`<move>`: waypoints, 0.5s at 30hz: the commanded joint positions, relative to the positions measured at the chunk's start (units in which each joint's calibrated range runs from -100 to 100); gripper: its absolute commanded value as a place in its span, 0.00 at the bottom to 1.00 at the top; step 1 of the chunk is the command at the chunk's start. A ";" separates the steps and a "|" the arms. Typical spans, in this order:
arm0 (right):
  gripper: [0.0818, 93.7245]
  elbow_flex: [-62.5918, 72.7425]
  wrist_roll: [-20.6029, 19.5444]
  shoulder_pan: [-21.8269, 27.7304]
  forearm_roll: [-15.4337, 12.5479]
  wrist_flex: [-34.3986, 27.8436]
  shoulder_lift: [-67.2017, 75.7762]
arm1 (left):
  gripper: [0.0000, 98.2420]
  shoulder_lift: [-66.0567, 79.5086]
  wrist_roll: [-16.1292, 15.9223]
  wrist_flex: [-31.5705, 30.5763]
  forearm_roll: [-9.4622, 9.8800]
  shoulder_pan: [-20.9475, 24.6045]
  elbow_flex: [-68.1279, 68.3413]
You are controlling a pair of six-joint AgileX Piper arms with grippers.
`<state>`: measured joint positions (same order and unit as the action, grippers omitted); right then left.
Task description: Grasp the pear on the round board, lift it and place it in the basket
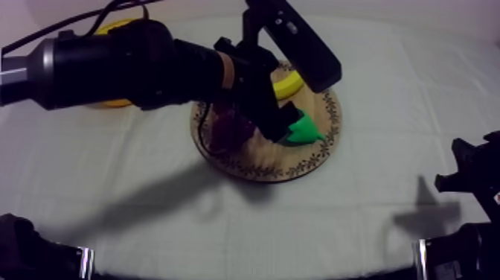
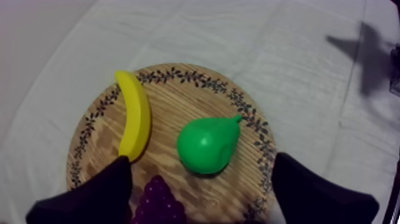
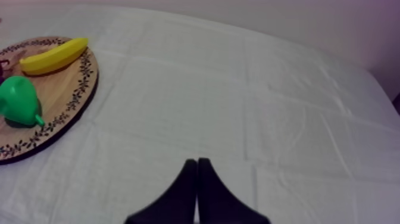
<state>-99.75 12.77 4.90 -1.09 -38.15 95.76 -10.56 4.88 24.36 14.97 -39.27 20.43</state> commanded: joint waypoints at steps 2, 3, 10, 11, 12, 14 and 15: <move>0.00 -0.03 0.00 0.00 -0.01 0.09 -0.01 | 0.87 -0.59 0.55 0.34 0.10 -0.13 -0.28; 0.00 -0.03 0.02 0.00 -0.01 0.09 -0.01 | 0.83 -0.98 0.76 0.81 0.11 -0.16 -0.67; 0.00 -0.03 0.01 0.00 -0.01 0.09 -0.01 | 0.65 -6.26 -0.16 9.12 -1.30 -0.28 -7.81; 0.00 -0.03 0.01 0.00 -0.01 0.09 -0.01 | 0.64 -7.36 -1.61 10.52 -2.64 -0.15 -9.09; 0.00 -0.03 0.00 0.00 -0.01 0.09 -0.01 | 0.65 -8.43 -3.29 12.45 -4.18 0.05 -10.65; 0.00 -0.03 0.00 0.00 -0.01 0.09 -0.01 | 0.73 -10.45 -6.13 16.44 -6.76 0.38 -13.79; 0.00 -0.03 0.00 0.00 -0.01 0.09 -0.01 | 0.80 -11.32 -7.08 18.10 -7.61 0.48 -15.11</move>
<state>-99.75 12.77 4.90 -1.09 -38.00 95.76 -20.54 2.12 38.79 9.28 -38.80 7.84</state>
